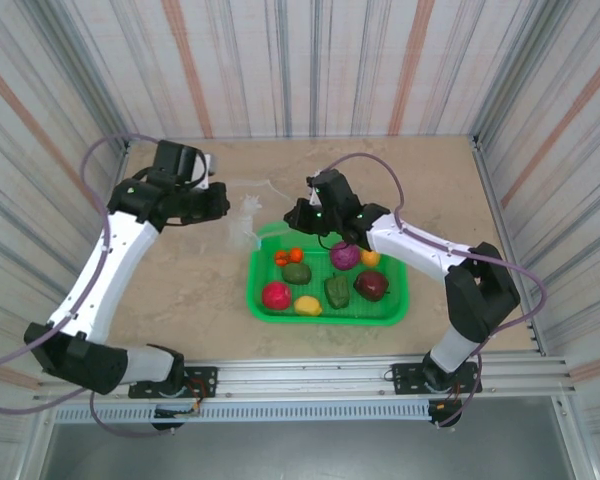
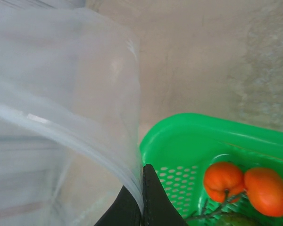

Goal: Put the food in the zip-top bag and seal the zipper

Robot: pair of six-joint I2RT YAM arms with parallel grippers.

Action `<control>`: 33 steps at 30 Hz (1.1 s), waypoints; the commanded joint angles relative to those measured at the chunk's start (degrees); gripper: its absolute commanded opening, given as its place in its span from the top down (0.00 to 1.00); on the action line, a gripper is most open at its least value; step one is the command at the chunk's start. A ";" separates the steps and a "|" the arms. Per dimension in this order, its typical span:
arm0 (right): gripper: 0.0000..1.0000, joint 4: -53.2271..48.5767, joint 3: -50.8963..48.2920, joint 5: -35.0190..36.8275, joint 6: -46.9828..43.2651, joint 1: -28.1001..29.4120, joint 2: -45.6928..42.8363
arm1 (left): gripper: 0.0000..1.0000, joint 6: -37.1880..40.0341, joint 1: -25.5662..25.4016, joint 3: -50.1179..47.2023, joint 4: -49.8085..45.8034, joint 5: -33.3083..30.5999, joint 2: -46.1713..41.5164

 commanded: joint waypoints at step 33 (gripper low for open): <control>0.17 -49.29 -0.78 15.99 -13.17 -6.38 -23.32 | 1.00 -13.95 4.42 2.18 -0.84 29.03 -5.60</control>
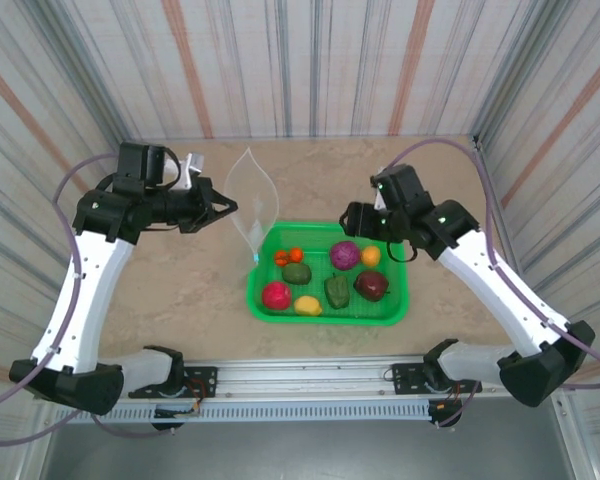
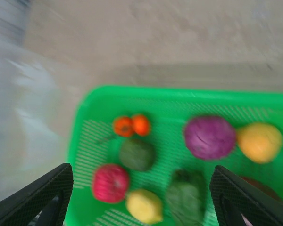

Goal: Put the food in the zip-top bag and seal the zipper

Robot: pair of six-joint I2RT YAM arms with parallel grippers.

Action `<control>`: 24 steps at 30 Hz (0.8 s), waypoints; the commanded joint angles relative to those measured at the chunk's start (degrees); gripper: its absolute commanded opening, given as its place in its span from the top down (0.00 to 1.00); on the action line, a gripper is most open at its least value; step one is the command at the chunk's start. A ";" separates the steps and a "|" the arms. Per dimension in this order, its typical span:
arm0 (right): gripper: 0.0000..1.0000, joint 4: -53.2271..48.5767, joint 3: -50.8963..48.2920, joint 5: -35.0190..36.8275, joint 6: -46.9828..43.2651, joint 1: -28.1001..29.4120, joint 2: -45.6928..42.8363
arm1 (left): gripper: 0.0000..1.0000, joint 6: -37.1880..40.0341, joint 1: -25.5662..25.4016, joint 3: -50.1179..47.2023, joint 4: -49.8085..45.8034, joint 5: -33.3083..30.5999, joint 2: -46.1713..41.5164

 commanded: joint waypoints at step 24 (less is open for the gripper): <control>0.07 2.98 -18.07 4.53 -0.61 -0.47 16.08 | 1.00 -1.38 0.31 -7.40 11.35 7.17 -0.29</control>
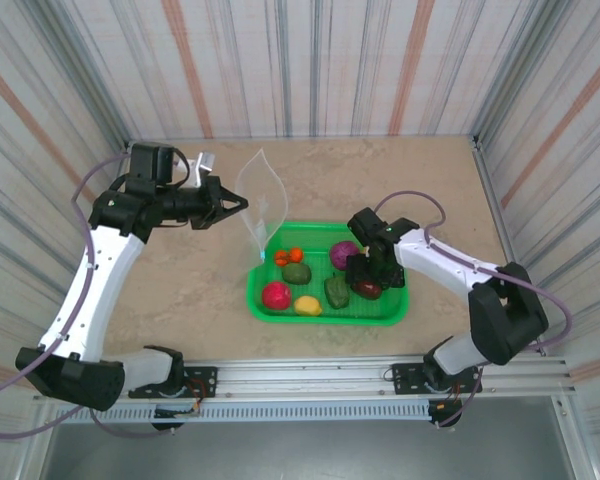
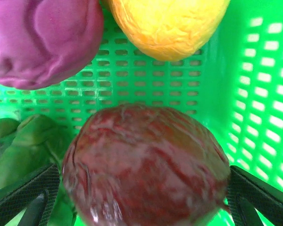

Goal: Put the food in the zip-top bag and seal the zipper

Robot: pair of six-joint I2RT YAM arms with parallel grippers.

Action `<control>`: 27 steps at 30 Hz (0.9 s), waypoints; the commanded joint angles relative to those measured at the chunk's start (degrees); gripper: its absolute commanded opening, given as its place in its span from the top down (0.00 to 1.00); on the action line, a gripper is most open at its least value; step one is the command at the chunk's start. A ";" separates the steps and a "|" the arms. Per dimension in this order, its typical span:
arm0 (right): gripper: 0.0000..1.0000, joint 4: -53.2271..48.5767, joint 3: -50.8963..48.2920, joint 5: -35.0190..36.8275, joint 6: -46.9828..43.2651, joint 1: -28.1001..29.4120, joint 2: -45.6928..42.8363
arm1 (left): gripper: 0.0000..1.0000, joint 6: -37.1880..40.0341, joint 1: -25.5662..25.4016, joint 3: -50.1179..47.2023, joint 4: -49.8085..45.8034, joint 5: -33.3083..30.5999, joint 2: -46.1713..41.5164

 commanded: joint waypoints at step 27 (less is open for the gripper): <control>0.45 -6.65 27.78 -12.81 -3.30 -1.39 -18.29 | 1.00 -5.10 0.33 -2.52 5.92 3.81 1.34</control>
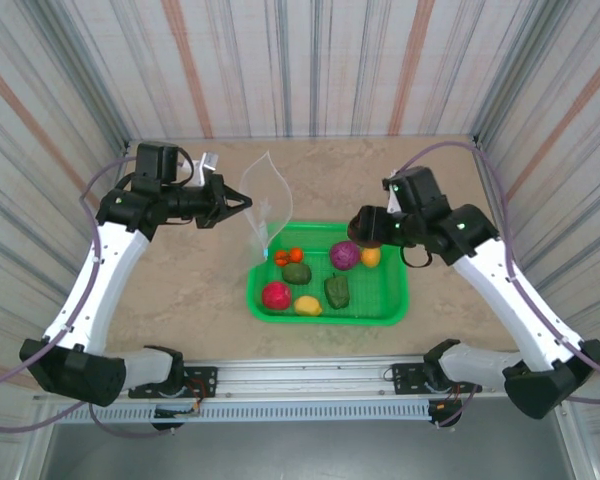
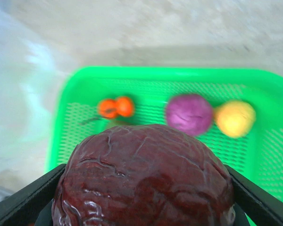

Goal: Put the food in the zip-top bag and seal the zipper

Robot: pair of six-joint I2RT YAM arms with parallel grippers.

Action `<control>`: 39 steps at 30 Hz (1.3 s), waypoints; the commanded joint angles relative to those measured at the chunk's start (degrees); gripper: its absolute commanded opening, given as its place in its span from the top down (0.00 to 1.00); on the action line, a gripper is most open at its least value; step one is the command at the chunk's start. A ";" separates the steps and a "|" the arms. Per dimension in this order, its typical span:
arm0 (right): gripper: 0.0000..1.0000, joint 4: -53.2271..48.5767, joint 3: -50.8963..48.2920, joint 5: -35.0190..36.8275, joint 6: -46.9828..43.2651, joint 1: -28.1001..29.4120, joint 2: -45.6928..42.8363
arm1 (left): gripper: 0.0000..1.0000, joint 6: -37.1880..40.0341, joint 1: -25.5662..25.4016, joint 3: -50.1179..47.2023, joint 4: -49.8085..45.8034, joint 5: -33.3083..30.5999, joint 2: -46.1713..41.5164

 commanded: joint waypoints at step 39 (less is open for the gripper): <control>0.53 15.59 17.17 -10.25 13.78 11.56 25.45 | 1.00 1.98 -0.48 6.20 1.42 3.48 0.17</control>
